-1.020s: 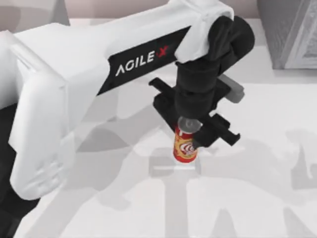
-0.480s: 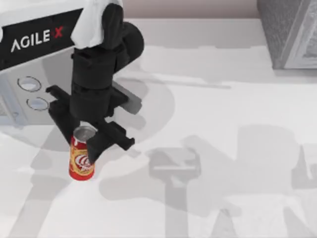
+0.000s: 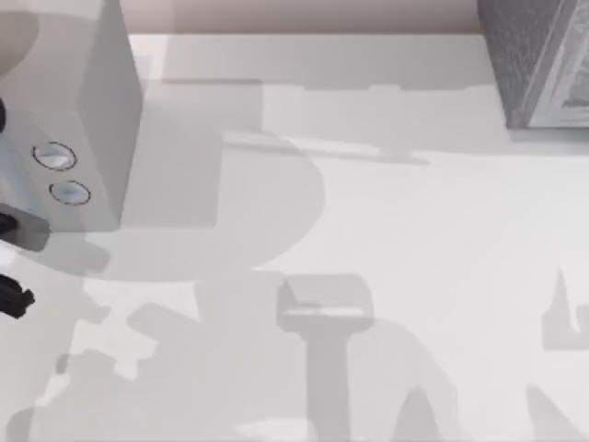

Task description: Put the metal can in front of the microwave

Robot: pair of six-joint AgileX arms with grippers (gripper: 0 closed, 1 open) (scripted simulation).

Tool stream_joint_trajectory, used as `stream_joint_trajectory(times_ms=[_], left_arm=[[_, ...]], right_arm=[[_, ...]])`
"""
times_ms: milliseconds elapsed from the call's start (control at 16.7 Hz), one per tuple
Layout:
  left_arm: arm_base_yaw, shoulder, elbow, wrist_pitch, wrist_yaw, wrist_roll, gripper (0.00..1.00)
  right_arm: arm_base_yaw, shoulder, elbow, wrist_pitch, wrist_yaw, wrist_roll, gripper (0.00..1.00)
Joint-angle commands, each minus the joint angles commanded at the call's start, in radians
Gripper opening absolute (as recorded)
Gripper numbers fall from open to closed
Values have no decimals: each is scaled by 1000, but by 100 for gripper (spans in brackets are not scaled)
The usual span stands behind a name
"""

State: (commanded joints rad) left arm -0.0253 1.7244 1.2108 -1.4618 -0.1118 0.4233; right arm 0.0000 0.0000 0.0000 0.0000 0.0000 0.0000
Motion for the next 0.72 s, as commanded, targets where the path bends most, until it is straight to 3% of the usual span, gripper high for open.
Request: stream_joint_trajectory(times_ms=[420, 720], left_arm=[[478, -87, -85, 203, 45, 197, 0], [692, -88, -41, 342, 100, 279, 0]], right_arm=[[0, 0, 0, 0, 0, 0, 100], [0, 0, 0, 0, 0, 0, 100]])
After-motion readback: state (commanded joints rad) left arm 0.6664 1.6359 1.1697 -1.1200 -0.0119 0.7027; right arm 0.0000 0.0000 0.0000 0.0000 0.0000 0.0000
